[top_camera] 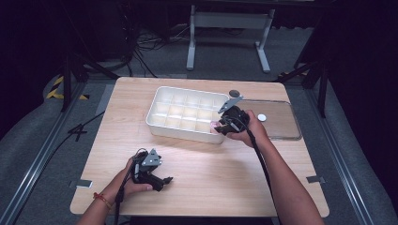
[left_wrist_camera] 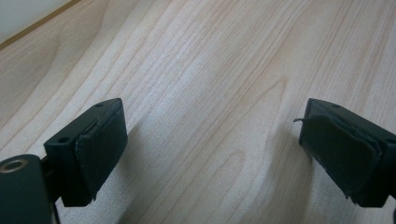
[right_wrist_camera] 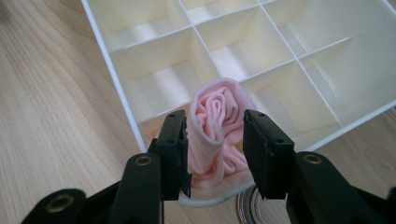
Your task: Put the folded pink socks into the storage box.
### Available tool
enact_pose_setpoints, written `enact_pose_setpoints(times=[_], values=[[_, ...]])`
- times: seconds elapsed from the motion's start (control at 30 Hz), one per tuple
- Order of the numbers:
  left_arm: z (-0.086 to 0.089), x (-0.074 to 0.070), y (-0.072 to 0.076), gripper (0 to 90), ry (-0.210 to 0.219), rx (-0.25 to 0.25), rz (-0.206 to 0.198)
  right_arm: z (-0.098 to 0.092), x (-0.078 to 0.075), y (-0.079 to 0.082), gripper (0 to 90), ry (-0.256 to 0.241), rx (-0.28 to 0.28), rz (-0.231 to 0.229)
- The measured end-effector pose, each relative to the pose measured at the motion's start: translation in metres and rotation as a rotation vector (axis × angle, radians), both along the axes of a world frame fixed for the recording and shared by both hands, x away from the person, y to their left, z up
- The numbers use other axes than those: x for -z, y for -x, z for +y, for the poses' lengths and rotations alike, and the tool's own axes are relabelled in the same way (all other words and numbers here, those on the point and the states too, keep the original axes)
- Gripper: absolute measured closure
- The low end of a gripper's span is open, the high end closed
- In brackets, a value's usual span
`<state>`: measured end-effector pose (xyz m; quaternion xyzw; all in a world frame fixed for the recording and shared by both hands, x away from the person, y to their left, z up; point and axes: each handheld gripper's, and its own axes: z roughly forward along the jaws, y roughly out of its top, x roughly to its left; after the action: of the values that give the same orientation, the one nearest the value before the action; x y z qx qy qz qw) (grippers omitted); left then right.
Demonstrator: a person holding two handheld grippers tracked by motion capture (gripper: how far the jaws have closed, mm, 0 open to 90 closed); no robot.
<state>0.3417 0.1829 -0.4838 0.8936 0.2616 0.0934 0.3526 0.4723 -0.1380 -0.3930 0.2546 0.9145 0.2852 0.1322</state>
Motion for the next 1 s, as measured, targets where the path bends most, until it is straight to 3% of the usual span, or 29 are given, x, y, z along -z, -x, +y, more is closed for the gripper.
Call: enact_pose_setpoints(times=[0.5,0.83,1.0], values=[[0.000,0.000,0.000,7.9,-0.002,0.002,-0.002,-0.012,-0.011,0.016,49.6,-0.044,-0.003,-0.056],[0.000,0.000,0.000,7.9,-0.002,0.002,-0.002,-0.015,-0.017,0.033,44.2,-0.004,-0.024,-0.104],[0.000,0.000,0.000,7.9,-0.002,0.002,-0.003,-0.017,-0.016,0.042,43.6,-0.008,-0.043,-0.113]])
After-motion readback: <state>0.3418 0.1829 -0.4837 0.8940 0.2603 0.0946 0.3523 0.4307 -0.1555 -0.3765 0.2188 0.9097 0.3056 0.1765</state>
